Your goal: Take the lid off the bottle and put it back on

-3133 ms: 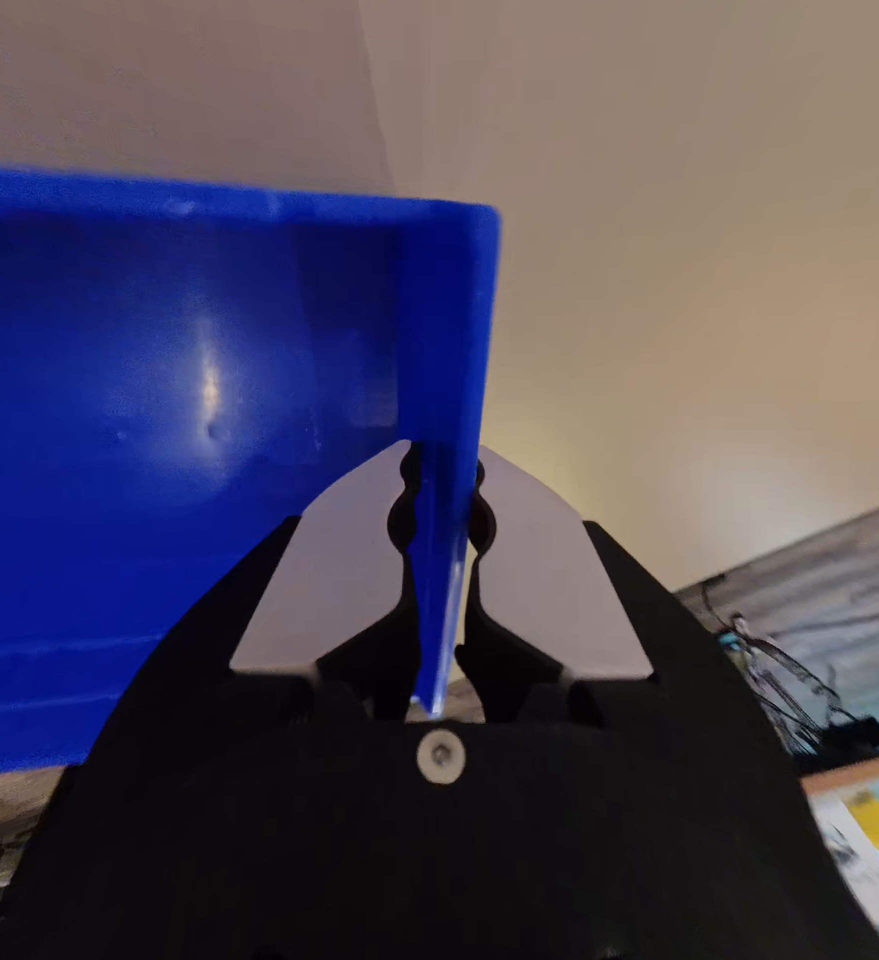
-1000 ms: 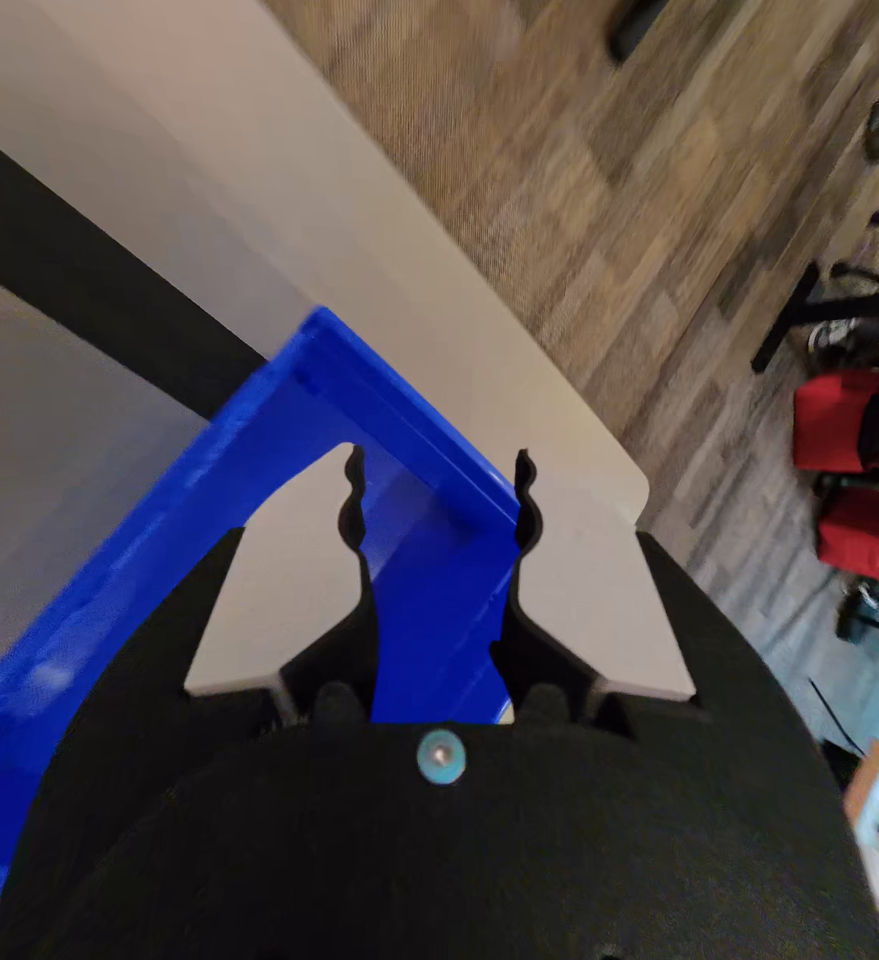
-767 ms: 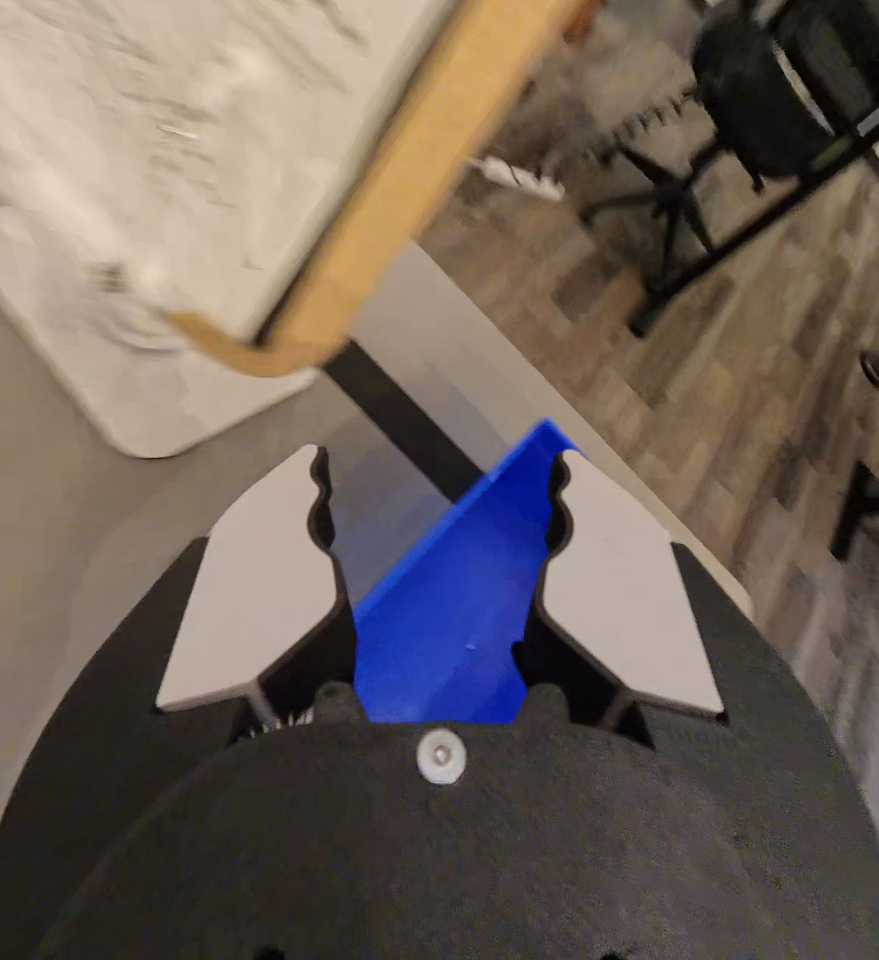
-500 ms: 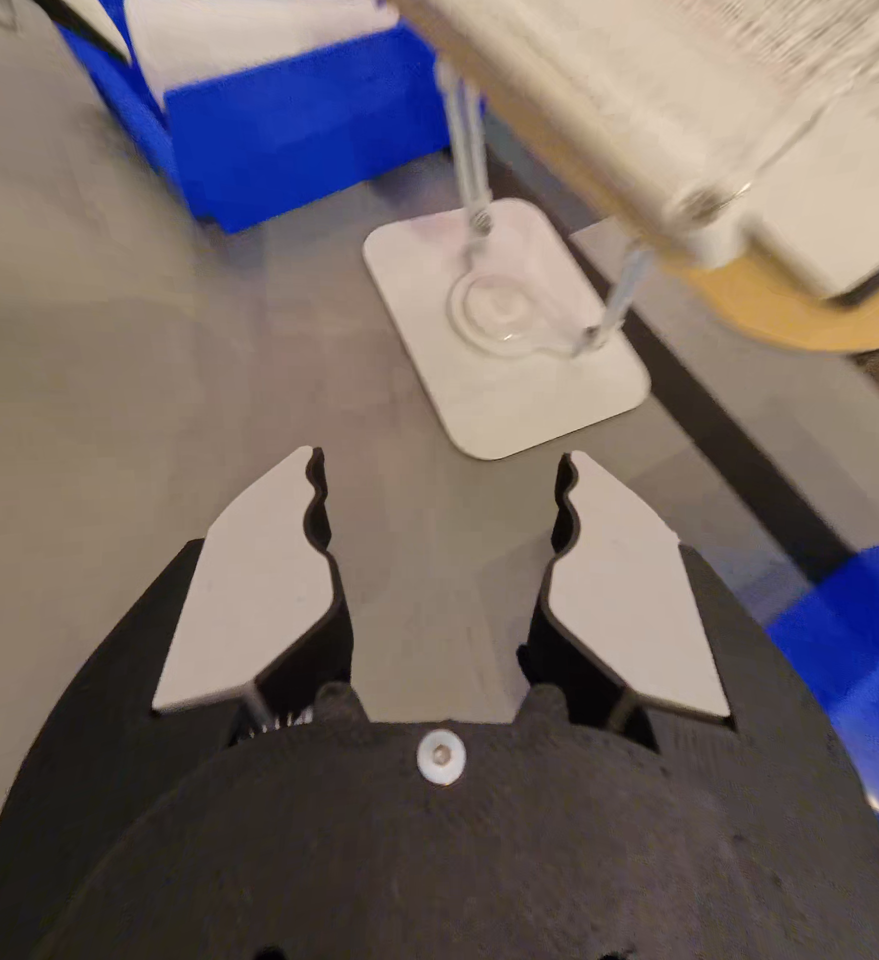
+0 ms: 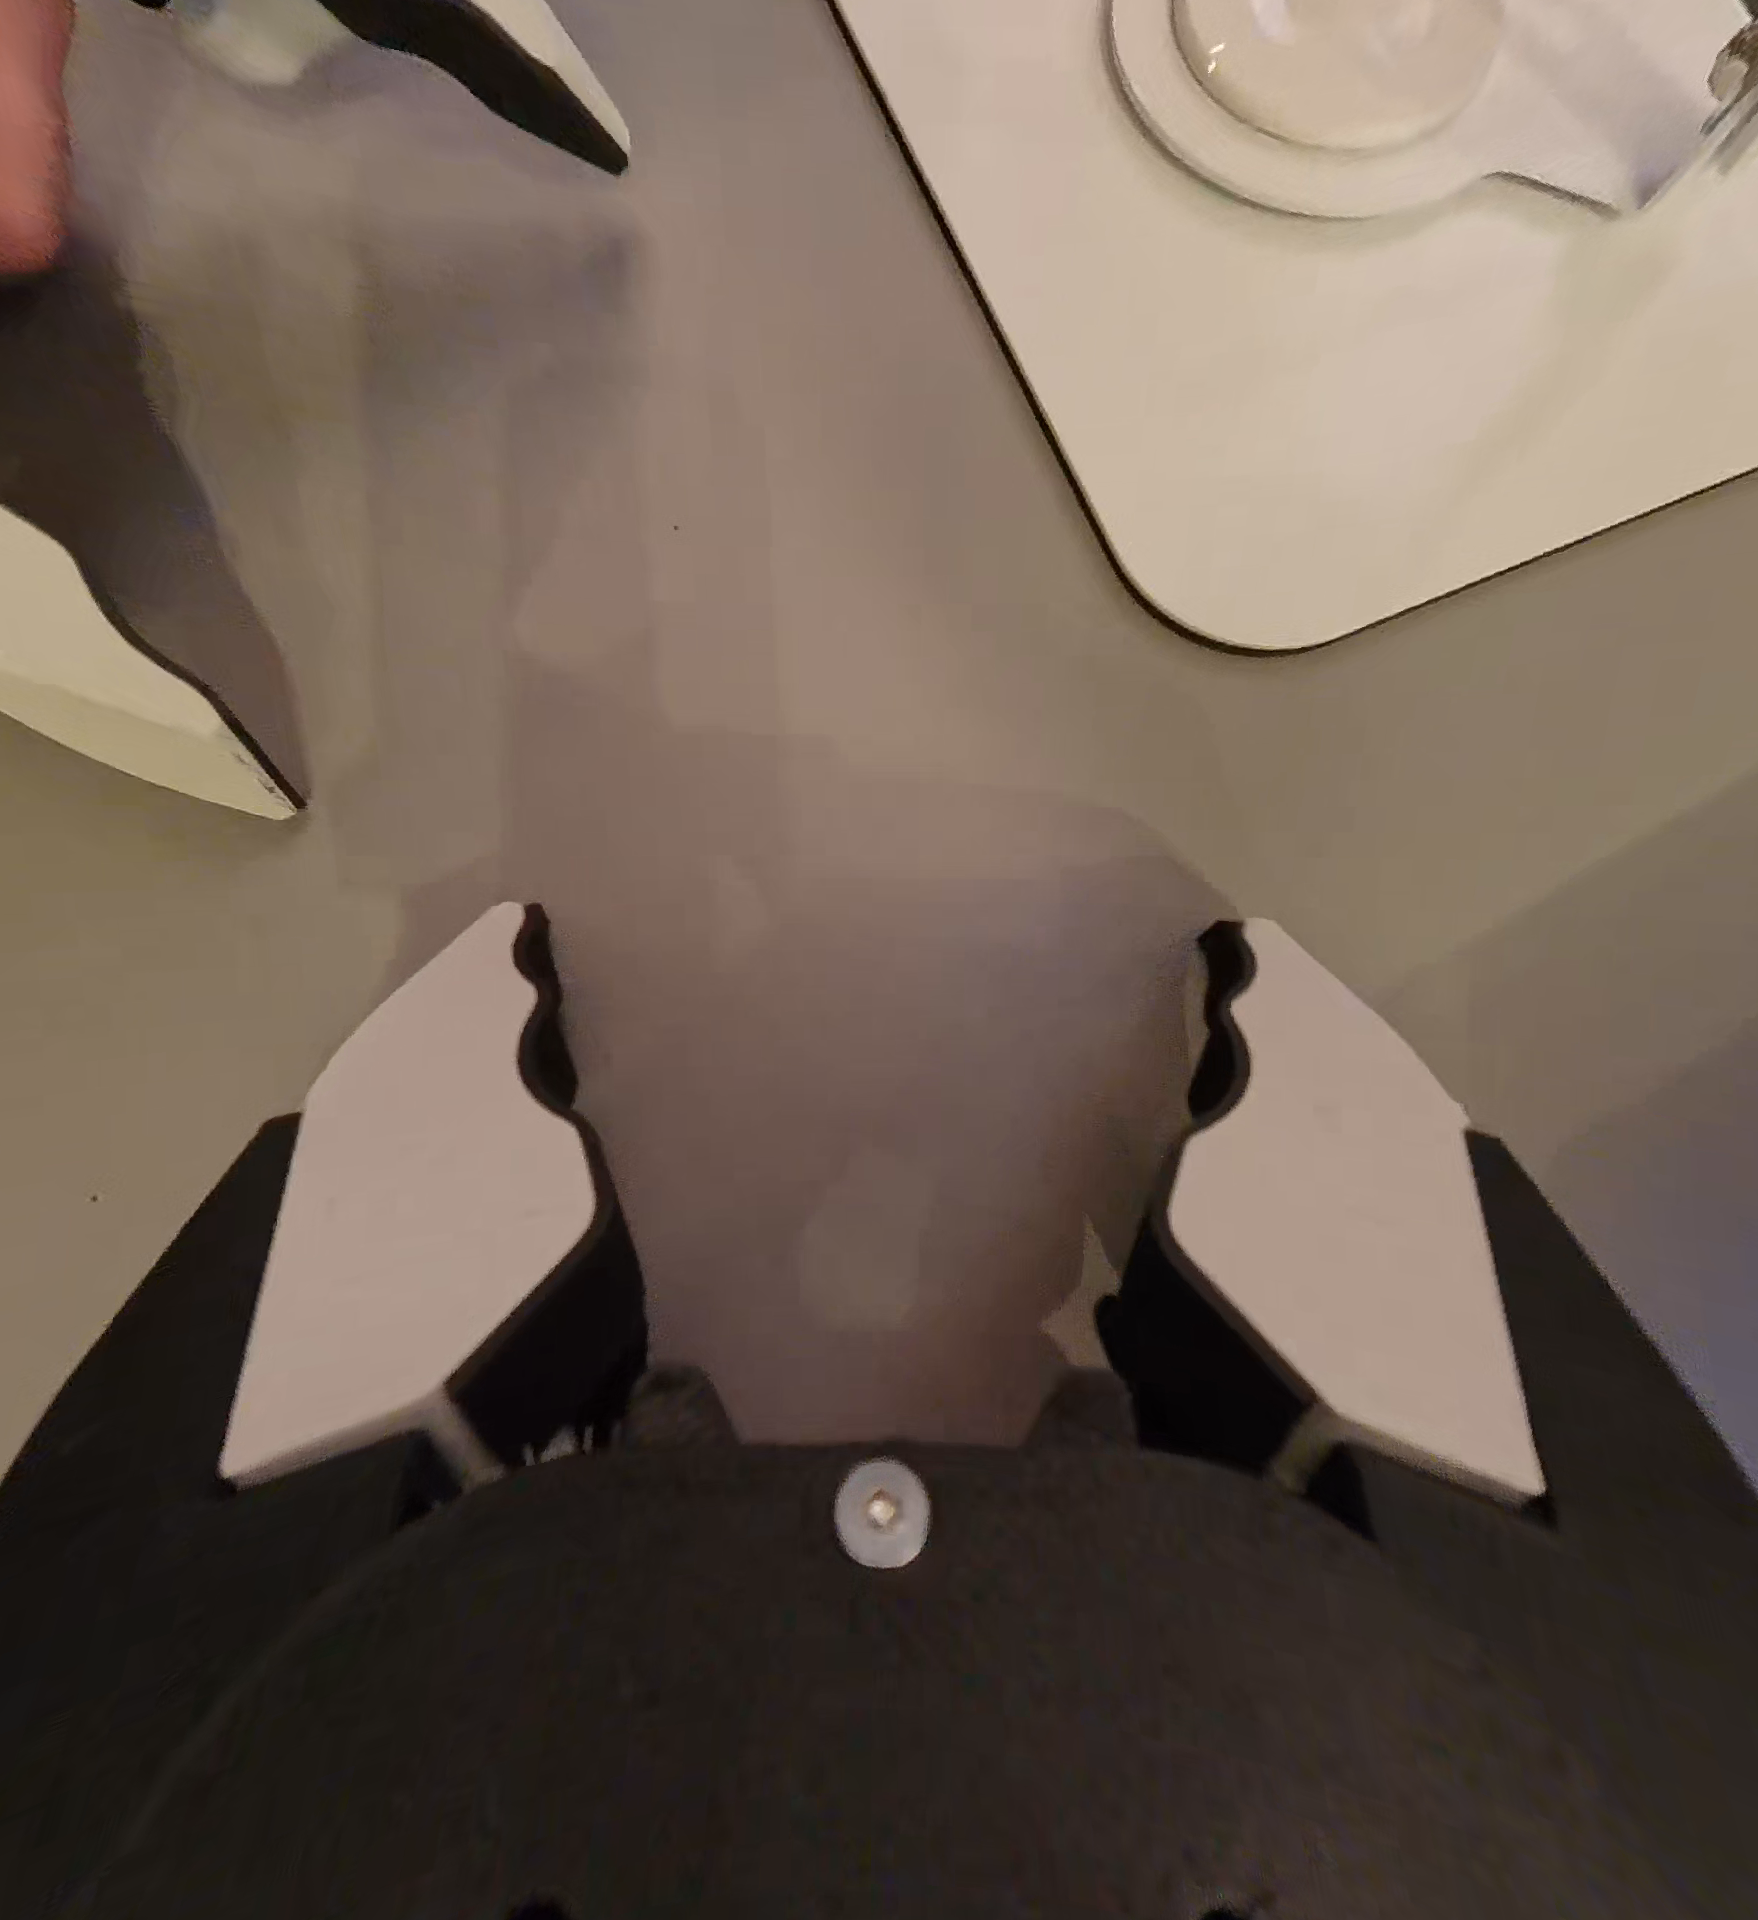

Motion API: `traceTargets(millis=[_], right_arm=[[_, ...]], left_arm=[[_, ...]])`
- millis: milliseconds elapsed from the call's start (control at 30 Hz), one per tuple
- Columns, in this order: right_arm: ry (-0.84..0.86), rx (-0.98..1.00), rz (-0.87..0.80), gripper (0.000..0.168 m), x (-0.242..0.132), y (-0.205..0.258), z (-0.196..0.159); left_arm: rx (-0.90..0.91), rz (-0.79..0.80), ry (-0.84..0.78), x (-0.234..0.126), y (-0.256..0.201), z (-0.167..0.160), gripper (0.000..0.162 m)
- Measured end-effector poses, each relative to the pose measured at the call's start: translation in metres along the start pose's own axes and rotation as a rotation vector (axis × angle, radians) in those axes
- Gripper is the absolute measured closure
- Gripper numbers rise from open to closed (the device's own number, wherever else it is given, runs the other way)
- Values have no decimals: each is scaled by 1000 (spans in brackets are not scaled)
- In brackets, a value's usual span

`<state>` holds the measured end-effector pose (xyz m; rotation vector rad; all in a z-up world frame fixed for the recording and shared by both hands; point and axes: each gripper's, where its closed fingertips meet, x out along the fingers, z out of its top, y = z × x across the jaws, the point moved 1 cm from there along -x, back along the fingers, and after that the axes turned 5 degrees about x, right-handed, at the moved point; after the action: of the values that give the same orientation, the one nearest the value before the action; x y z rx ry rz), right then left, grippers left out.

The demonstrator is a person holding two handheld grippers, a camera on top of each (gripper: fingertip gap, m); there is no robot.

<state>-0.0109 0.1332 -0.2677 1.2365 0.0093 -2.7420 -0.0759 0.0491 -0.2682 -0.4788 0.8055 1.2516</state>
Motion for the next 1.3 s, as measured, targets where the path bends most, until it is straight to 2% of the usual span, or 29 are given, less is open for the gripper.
traceTargets(millis=[133, 367, 433, 500, 567, 700, 800, 900, 967, 1033, 1133, 1300], right_arm=[[5, 5, -8, 38, 3, 0, 0], [9, -1, -2, 34, 3, 1, -1], [8, -1, -1, 34, 3, 1, -1], [8, -1, -2, 34, 2, 1, -1], [8, -2, -2, 34, 2, 1, -1], [7, -5, 2, 35, 1, 1, -1], [7, -5, 2, 35, 1, 1, -1], [7, -5, 2, 35, 1, 1, -1], [7, -5, 2, 35, 1, 1, -1], [7, -5, 2, 35, 1, 1, -1], [7, -5, 2, 35, 1, 1, -1], [7, -6, 3, 35, 1, 1, -1]], left_arm=[[-29, -35, 18, 3, -1, -1, 30], [-26, -39, 17, 3, -2, -1, 29], [-19, -43, 13, 1, -3, -1, 33], [15, -90, 4, -5, -12, -2, 42], [46, -138, -11, -23, -21, -3, 52], [15, -144, -117, -92, -10, 10, 53], [8, 81, -153, -151, 41, 11, 58], [-56, 320, -37, -188, 111, -10, 52], [-151, 361, 79, -194, 148, -30, 40], [-193, 406, 176, -191, 183, -46, 39], [-270, 335, 377, -165, 215, -78, 32], [-299, 309, 683, -137, 254, -129, 38]])
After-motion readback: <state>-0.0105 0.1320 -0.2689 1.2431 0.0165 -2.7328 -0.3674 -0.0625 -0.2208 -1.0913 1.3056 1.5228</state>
